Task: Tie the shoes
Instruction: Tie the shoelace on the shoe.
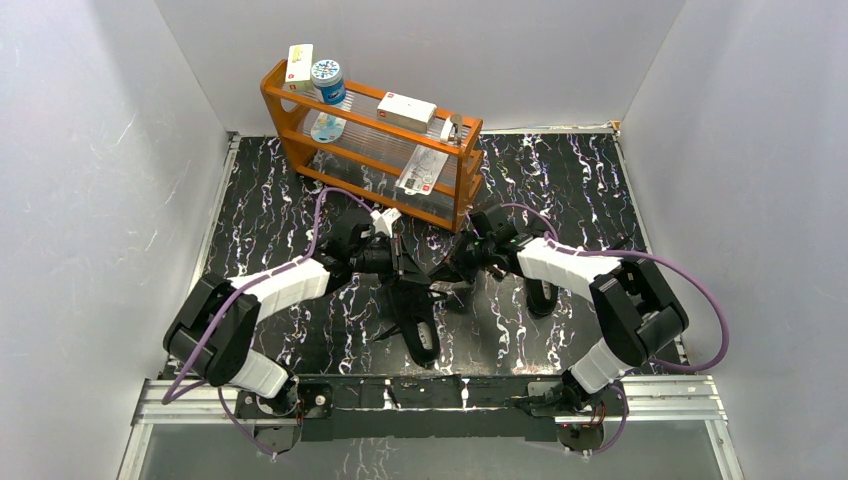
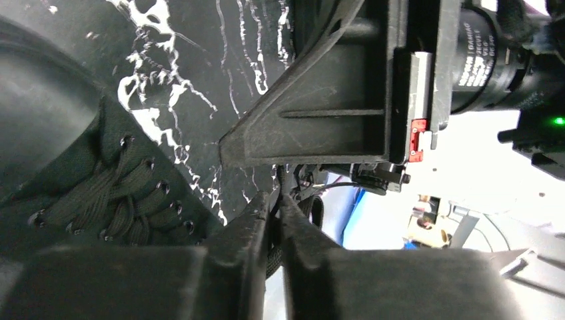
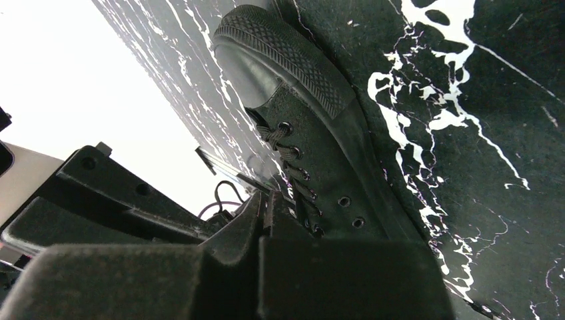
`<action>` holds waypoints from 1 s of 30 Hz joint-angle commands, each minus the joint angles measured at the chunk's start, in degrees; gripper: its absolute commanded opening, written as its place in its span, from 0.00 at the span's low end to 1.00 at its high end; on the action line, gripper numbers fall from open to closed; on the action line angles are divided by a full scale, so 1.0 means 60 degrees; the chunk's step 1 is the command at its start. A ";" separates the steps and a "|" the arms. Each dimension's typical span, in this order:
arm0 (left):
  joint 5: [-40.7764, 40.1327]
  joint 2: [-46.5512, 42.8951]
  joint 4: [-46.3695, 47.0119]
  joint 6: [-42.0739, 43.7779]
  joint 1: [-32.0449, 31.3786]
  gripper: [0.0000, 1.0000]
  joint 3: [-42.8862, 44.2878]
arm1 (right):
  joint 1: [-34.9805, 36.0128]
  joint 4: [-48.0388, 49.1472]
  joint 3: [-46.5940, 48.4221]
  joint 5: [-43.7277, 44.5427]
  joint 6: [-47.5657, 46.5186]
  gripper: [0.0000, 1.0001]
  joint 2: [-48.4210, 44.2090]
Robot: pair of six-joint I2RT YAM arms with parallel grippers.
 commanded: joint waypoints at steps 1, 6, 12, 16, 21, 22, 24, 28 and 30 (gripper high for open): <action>-0.1056 -0.1365 -0.2680 0.0983 -0.0033 0.23 0.0726 | 0.0026 0.0050 0.0094 0.0465 -0.0185 0.00 -0.0344; -0.2454 -0.3582 -0.3869 0.0309 0.0014 0.54 -0.0215 | -0.0037 -0.0206 0.0054 0.0883 -0.0561 0.00 -0.0610; -0.2310 -0.4409 -0.4190 -0.0264 0.0039 0.64 -0.1492 | -0.0176 -0.0257 0.0052 0.0806 -0.0873 0.00 -0.0672; -0.2185 -0.3990 -0.3694 0.0101 0.0039 0.66 -0.1895 | -0.0211 -0.0173 0.0061 0.0617 -0.0982 0.00 -0.0572; -0.1806 -0.2756 -0.2780 0.0563 0.0024 0.62 -0.2115 | -0.0228 0.0038 0.0046 0.0318 -0.1026 0.00 -0.0495; -0.1600 -0.2540 -0.2344 0.0524 0.0024 0.62 -0.2265 | -0.0230 0.0056 0.0057 0.0285 -0.1034 0.00 -0.0474; -0.1241 -0.2189 -0.1689 0.0383 0.0015 0.64 -0.2555 | -0.0224 0.0110 0.0072 0.0198 -0.1049 0.00 -0.0431; -0.0810 -0.2407 -0.0981 -0.0086 -0.0074 0.67 -0.3122 | -0.0227 0.0175 0.0119 0.0075 -0.1062 0.00 -0.0377; -0.0724 -0.2724 -0.0723 -0.0320 -0.0078 0.68 -0.3510 | -0.0238 0.0236 0.0120 0.0064 -0.1075 0.00 -0.0388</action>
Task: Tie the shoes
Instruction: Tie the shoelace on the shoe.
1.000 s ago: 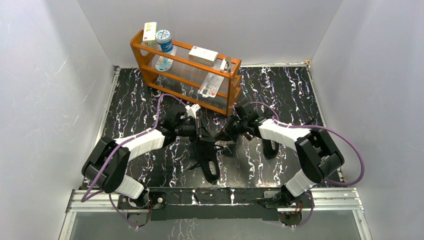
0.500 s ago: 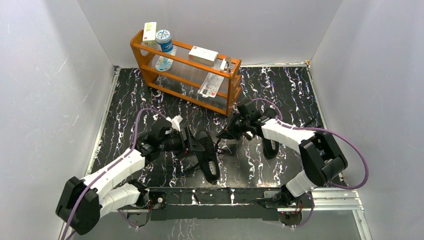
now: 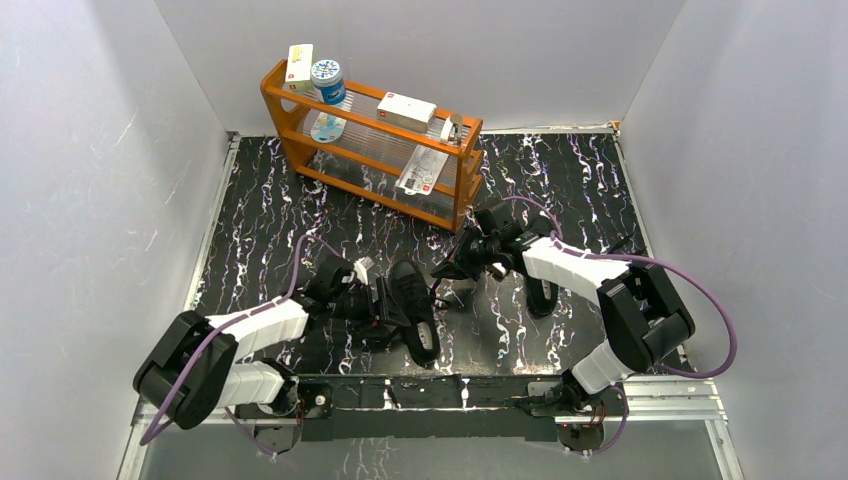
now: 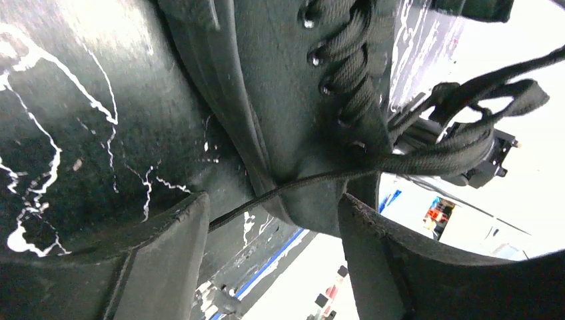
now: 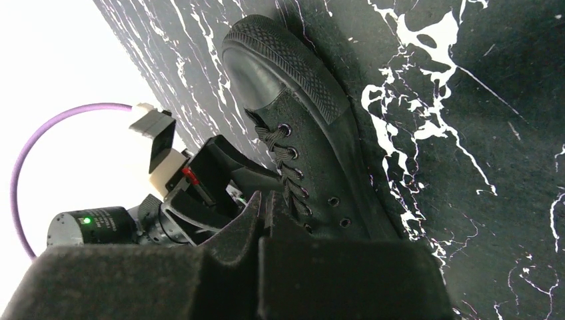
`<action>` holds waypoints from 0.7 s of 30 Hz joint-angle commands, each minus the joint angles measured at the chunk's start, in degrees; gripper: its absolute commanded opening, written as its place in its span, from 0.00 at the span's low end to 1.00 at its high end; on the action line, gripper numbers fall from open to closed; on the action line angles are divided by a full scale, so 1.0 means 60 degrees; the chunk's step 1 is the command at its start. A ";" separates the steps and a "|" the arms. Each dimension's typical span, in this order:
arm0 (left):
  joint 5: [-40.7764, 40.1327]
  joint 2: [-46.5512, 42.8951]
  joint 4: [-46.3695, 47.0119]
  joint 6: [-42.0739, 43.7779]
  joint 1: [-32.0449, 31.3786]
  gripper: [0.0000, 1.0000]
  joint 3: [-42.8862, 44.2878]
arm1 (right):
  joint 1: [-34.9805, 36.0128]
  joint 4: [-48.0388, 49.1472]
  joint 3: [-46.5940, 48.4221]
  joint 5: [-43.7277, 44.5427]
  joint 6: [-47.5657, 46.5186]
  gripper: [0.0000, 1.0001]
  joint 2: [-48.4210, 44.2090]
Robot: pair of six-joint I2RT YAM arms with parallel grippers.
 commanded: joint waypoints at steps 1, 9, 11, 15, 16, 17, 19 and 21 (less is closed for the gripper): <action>0.0757 -0.0722 0.1175 -0.0536 -0.0067 0.68 -0.0734 | -0.0049 0.0468 0.0120 -0.0212 -0.0151 0.00 -0.0038; 0.1030 -0.0607 0.2046 -0.1067 -0.0234 0.58 -0.1413 | -0.0114 0.0616 -0.0028 -0.0344 -0.0132 0.00 -0.0094; 0.1063 -0.0249 0.2284 -0.0999 -0.0283 0.58 -0.1396 | -0.0146 0.0655 -0.0100 -0.0341 -0.0149 0.00 -0.0131; 0.1169 0.0459 0.2819 -0.0965 -0.0372 0.53 -0.1309 | -0.0203 0.0672 -0.0200 -0.0371 -0.0166 0.00 -0.0196; 0.1154 0.0554 0.2898 -0.0967 -0.0400 0.48 -0.1288 | -0.0208 0.0649 -0.0215 -0.0372 -0.0177 0.00 -0.0203; 0.1135 0.0617 0.2926 -0.0971 -0.0417 0.44 -0.1266 | -0.0229 0.0635 -0.0217 -0.0365 -0.0179 0.00 -0.0219; 0.1095 0.0622 0.2800 -0.0976 -0.0446 0.30 -0.1236 | -0.0249 0.0611 -0.0217 -0.0340 -0.0232 0.00 -0.0248; 0.0997 0.0301 0.2074 -0.0937 -0.0448 0.20 -0.1074 | -0.0291 0.0491 -0.0190 -0.0264 -0.0313 0.00 -0.0285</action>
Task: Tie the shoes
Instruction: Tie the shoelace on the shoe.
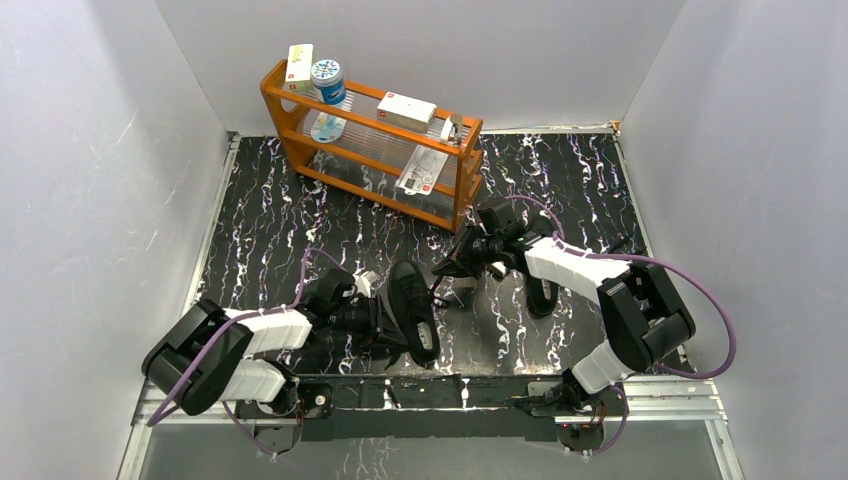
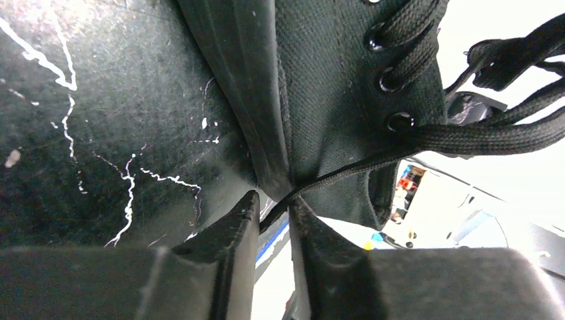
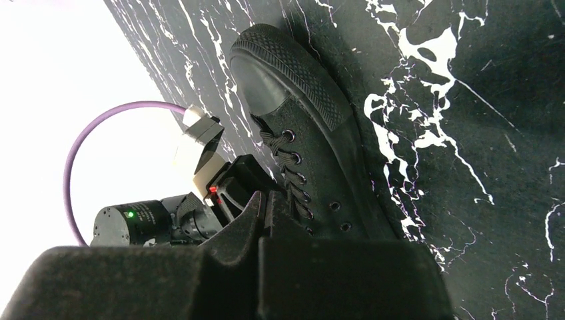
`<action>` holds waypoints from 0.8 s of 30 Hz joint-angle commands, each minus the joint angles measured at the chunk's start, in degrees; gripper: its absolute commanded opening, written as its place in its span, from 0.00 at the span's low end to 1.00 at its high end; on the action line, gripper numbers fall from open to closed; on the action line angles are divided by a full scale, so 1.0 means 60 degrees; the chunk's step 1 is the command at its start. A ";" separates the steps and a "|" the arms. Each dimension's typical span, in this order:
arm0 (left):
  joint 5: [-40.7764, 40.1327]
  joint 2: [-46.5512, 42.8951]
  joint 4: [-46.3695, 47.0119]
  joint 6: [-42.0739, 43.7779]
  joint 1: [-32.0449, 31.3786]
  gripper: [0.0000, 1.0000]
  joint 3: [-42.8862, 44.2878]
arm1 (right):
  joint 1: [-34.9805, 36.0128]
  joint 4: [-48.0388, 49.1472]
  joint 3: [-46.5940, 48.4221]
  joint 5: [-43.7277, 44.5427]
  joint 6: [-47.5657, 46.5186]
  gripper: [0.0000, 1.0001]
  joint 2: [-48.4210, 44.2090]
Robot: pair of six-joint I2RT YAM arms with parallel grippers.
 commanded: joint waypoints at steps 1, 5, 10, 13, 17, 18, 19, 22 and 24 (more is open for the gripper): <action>-0.0216 -0.0719 -0.1131 0.0183 -0.0069 0.13 0.0436 | -0.0130 0.0068 -0.0033 -0.0003 -0.0331 0.00 -0.0321; -0.1538 -0.2706 -0.5514 -0.0025 -0.0058 0.00 0.1417 | -0.0256 -0.0459 0.0189 0.0432 -0.1073 0.00 -0.0536; -0.2968 -0.4632 -0.9690 -0.0990 -0.0026 0.00 0.3169 | -0.0465 -0.1500 0.0556 0.1201 -0.2229 0.00 -0.0821; -0.4427 -0.5102 -1.2238 -0.1416 0.0003 0.00 0.4331 | -0.0605 -0.2029 0.0707 0.1669 -0.2913 0.00 -0.0986; -0.5316 -0.5108 -1.4343 -0.1966 0.0018 0.00 0.5383 | -0.0678 -0.3042 0.1128 0.2709 -0.3989 0.00 -0.1197; -0.5432 -0.5109 -1.4622 -0.2098 0.0018 0.00 0.5472 | -0.0696 -0.3319 0.1224 0.3054 -0.4174 0.00 -0.1256; -0.5541 -0.5111 -1.4851 -0.2207 0.0018 0.00 0.5522 | -0.0711 -0.3608 0.1305 0.3414 -0.4385 0.00 -0.1288; -0.5822 -0.5013 -1.5342 -0.2374 0.0018 0.00 0.5474 | -0.0775 -0.4484 0.1502 0.4529 -0.4841 0.00 -0.1324; -0.5842 -0.4862 -1.5342 -0.2357 0.0018 0.00 0.5328 | -0.0849 -0.4858 0.1533 0.5111 -0.5140 0.00 -0.1348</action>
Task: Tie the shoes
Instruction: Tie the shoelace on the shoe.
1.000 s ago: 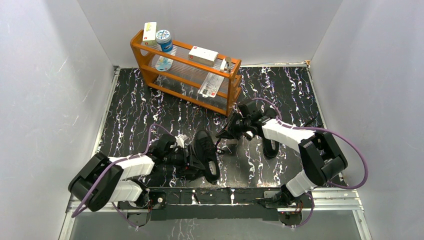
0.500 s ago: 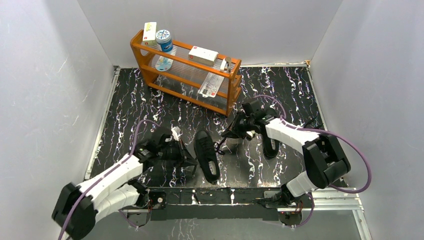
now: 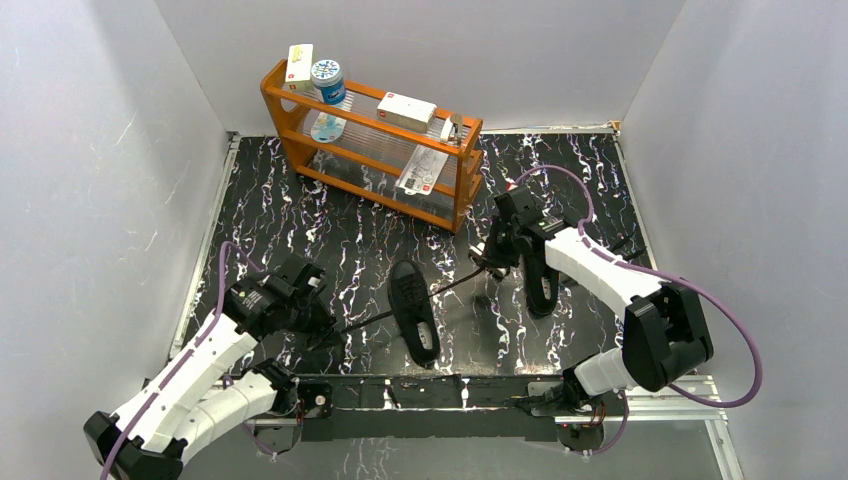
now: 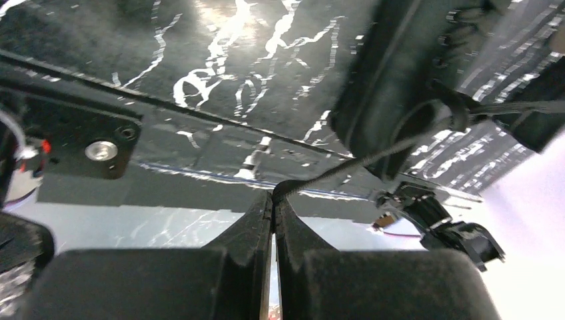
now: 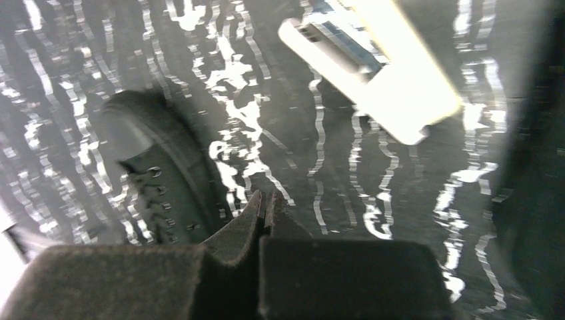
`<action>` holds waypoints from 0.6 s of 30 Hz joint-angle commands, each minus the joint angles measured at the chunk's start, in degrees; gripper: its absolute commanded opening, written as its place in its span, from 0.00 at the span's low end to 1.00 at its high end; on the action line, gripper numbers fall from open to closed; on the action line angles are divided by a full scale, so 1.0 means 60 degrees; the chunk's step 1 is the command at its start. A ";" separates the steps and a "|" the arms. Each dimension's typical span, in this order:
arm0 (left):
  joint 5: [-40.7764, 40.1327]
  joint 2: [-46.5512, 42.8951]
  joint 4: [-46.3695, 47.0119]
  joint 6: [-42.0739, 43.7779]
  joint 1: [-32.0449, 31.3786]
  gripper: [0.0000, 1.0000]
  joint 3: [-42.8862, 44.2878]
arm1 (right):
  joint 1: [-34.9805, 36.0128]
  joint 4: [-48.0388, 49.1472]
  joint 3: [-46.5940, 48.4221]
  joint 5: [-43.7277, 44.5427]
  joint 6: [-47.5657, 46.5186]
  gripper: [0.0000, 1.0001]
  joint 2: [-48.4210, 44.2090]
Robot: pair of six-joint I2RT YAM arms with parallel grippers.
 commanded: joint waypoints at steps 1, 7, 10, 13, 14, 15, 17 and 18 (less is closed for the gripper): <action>-0.0705 0.0305 -0.1485 -0.0326 0.0018 0.00 -0.0018 | -0.0214 -0.1490 0.0507 0.2120 -0.1182 0.00 -0.0316; -0.1079 0.1074 -0.1279 -0.0194 0.0019 0.00 -0.0358 | -0.0718 -0.2033 0.0682 0.3360 -0.1834 0.00 -0.0255; -0.1079 0.1266 -0.0823 -0.0174 0.0072 0.00 -0.0809 | -0.1058 -0.2083 0.0711 0.3742 -0.2179 0.00 -0.0174; -0.1353 0.1446 -0.0590 0.0004 0.0374 0.00 -0.1160 | -0.1366 -0.2077 0.0753 0.4008 -0.2499 0.00 -0.0111; -0.1363 0.1533 -0.0566 0.0182 0.0740 0.00 -0.1274 | -0.1436 -0.2049 0.0724 0.4107 -0.2592 0.00 -0.0094; -0.1296 0.1646 -0.0499 0.0380 0.1010 0.00 -0.1354 | -0.1528 -0.2038 0.0697 0.4192 -0.2662 0.00 -0.0082; -0.1217 0.1933 -0.0297 0.0683 0.1496 0.00 -0.1360 | -0.1747 -0.1974 0.0606 0.4270 -0.2799 0.00 -0.0049; -0.1212 0.2126 -0.0206 0.0968 0.1776 0.00 -0.1335 | -0.1862 -0.1868 0.0517 0.4258 -0.2906 0.00 -0.0058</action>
